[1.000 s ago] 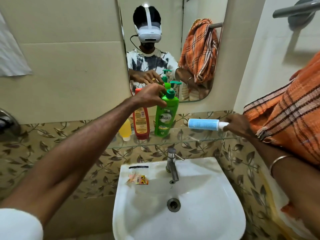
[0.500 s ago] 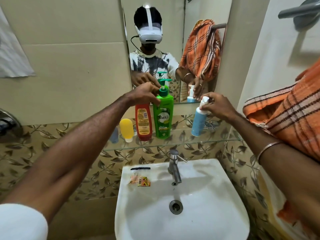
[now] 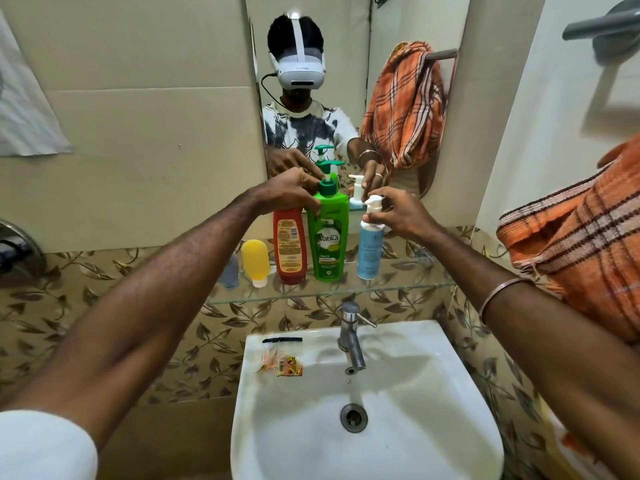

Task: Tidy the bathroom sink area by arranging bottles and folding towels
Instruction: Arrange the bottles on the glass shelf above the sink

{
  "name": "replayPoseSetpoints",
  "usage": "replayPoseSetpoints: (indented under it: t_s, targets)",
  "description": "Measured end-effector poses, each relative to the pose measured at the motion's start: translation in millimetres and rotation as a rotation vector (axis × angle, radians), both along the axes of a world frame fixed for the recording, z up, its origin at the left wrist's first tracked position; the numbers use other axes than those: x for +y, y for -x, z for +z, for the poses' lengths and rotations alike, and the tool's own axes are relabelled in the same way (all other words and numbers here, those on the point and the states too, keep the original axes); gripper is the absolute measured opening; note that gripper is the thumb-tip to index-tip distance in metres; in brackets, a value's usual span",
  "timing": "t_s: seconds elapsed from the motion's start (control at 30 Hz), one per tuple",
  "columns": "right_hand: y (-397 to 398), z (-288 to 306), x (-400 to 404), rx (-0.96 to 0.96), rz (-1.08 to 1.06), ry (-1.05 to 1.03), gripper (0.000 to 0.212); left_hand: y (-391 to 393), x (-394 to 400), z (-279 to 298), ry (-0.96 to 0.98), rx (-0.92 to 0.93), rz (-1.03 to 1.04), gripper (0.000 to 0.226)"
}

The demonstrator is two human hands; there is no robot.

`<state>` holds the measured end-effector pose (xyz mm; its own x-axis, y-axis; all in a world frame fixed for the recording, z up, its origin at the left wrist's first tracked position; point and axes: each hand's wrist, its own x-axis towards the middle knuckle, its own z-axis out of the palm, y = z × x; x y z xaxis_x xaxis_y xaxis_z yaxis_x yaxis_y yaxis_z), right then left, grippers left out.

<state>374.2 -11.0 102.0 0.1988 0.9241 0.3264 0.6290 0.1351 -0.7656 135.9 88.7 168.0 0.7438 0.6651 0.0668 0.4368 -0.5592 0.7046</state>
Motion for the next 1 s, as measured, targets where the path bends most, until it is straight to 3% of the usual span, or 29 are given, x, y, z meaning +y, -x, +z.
replayPoseSetpoints:
  t_s: [0.63,1.0]
  targets:
    - [10.8,-0.7,1.9,-0.034,0.012,0.017,0.045,-3.4,-10.1,-2.0,-0.060,0.084,0.082,0.046]
    - [3.8,-4.8,-15.0,-0.091,0.029,0.141,0.106,17.8,-27.3,-8.2,-0.114,-0.098,0.153,0.089]
